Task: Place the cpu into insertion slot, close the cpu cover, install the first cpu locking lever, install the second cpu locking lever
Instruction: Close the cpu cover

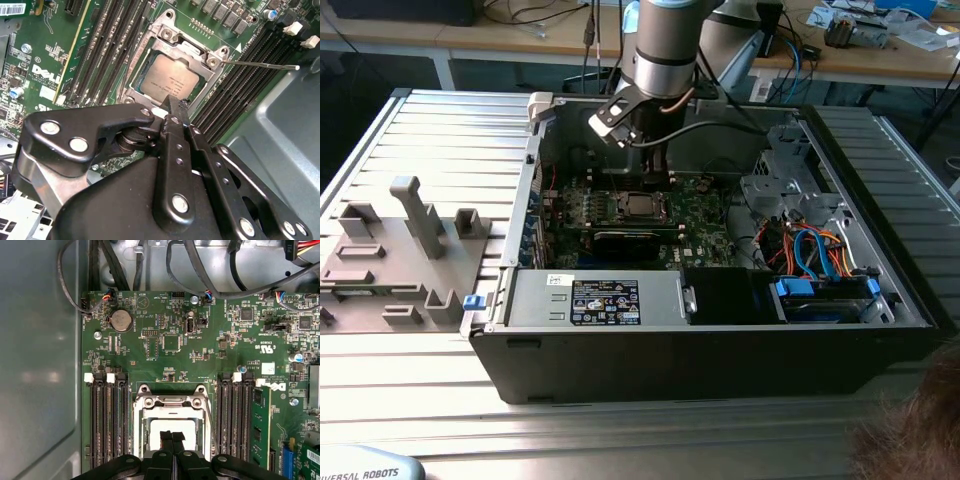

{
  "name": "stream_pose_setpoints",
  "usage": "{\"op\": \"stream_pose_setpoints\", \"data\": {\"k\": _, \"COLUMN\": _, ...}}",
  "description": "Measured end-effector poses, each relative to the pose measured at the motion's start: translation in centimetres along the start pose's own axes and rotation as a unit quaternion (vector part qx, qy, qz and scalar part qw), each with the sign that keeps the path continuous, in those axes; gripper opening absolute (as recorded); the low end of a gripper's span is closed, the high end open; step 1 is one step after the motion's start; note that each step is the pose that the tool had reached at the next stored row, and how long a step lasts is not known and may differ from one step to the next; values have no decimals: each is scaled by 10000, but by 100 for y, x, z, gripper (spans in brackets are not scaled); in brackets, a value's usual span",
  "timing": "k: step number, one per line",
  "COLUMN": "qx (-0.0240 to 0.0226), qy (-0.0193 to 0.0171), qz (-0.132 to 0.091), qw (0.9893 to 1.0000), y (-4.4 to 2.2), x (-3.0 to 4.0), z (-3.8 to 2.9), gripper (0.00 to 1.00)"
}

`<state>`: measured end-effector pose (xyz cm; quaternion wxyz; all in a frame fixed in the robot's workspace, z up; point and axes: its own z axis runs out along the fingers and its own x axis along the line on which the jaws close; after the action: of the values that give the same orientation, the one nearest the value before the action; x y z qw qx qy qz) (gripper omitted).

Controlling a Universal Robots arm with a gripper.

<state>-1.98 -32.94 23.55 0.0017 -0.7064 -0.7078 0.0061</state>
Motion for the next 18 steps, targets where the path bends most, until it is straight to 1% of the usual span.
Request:
{"op": "stream_pose_setpoints", "data": {"k": 13, "qx": 0, "qy": 0, "qz": 0, "qw": 10000, "y": -34, "x": 0, "z": 23, "gripper": 11}}
{"op": "stream_pose_setpoints", "data": {"k": 18, "qx": 0, "qy": 1, "qz": 0, "qw": 10000, "y": -78, "x": 1, "z": 41, "gripper": 11}}
